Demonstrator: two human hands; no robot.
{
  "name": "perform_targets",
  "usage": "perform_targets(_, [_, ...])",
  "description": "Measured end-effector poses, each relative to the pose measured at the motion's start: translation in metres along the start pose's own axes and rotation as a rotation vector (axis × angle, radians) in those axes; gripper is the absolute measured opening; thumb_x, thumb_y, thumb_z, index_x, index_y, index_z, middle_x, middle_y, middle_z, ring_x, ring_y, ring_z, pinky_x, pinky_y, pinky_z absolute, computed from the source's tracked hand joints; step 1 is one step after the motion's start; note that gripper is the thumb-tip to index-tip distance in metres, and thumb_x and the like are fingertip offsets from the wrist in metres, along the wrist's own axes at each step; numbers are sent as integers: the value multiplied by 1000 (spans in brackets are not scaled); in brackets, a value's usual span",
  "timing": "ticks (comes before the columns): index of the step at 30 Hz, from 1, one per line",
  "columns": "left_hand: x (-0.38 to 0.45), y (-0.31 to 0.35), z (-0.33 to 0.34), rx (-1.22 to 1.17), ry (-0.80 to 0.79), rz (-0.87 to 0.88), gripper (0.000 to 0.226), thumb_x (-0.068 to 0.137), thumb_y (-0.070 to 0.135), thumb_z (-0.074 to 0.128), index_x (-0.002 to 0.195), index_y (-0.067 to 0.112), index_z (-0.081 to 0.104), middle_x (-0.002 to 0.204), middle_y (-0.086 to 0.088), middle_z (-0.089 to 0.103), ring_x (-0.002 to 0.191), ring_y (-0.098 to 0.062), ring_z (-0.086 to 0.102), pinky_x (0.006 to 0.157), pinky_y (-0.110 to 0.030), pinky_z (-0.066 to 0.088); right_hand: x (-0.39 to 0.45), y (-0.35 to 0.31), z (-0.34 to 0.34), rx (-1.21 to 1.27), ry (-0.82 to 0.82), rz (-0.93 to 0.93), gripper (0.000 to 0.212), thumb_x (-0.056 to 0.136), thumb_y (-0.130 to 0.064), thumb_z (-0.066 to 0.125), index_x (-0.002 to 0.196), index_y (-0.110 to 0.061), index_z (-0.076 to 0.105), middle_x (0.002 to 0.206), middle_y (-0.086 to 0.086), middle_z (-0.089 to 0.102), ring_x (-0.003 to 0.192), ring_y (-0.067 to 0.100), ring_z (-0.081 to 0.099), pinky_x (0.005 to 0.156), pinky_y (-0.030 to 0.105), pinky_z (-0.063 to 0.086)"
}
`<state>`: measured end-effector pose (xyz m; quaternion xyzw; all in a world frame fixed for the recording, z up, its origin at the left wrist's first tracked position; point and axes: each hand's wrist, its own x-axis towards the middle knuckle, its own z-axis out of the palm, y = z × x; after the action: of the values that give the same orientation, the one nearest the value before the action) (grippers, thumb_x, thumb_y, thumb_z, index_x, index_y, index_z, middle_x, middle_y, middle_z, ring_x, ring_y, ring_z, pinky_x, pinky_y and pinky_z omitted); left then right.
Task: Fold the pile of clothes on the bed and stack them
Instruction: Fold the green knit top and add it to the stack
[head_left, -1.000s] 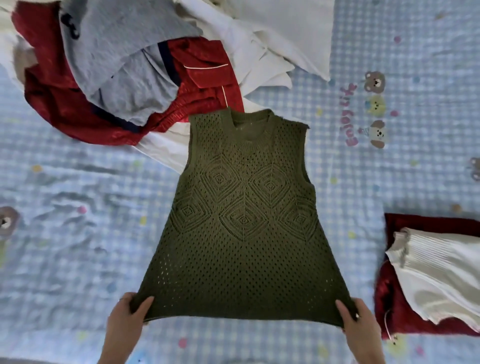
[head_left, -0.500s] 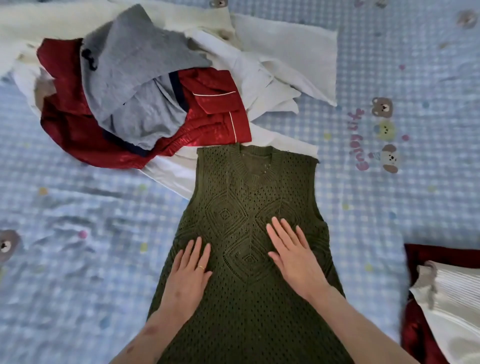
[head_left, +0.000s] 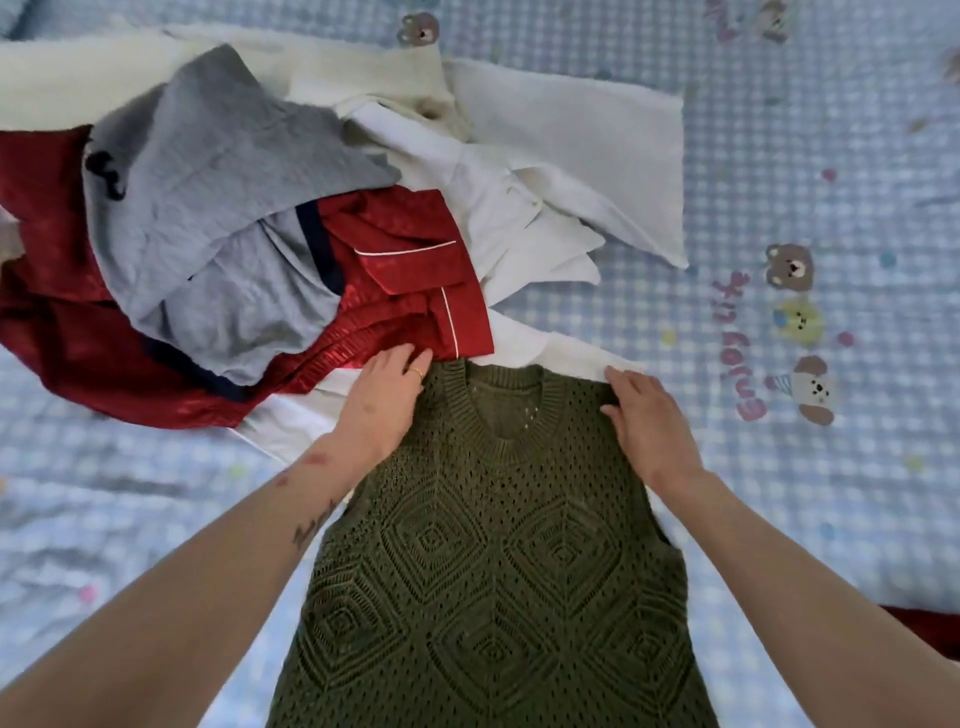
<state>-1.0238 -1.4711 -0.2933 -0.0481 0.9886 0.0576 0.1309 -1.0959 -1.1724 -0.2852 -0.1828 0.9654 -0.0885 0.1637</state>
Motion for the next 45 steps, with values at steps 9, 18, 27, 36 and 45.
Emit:
perform_targets(9, [-121,-2,-51,-289,200,209,13,79,4,63,92,5,64,95,-9,58,86,-26,53,76,-35,45,-107,-13,-52,235,150,-205,15,91,-20,59,103,-14,65,92,-1,56,67,17,57,64,25,48])
perform_targets(18, [-353,9,16,-170,-119,510,16,70,18,55,85,22,60,81,2,62,84,-15,42,79,-25,31,-299,-1,-23,164,-84,-474,50,100,-44,29,85,-23,73,82,-7,63,70,4,57,67,15,48])
perform_targets(27, [-417,26,54,-179,-182,405,38,51,24,78,86,23,63,85,4,58,82,-16,45,77,-28,33,-375,4,12,36,-188,-467,57,100,-45,23,78,-27,73,76,-9,63,65,5,60,60,16,48])
perform_targets(36, [-434,46,66,-211,-204,143,51,94,32,34,141,13,42,148,-8,38,136,-26,38,114,-37,16,-307,-105,60,-70,-257,-543,52,100,-39,29,150,-23,21,158,0,14,146,18,9,119,40,12])
perform_targets(45, [-459,35,63,-629,-8,-709,77,90,65,28,126,2,55,125,-18,54,109,-35,51,88,-47,48,-190,-200,64,-93,-200,-606,58,86,-4,61,140,-14,40,145,9,42,130,30,43,101,43,42])
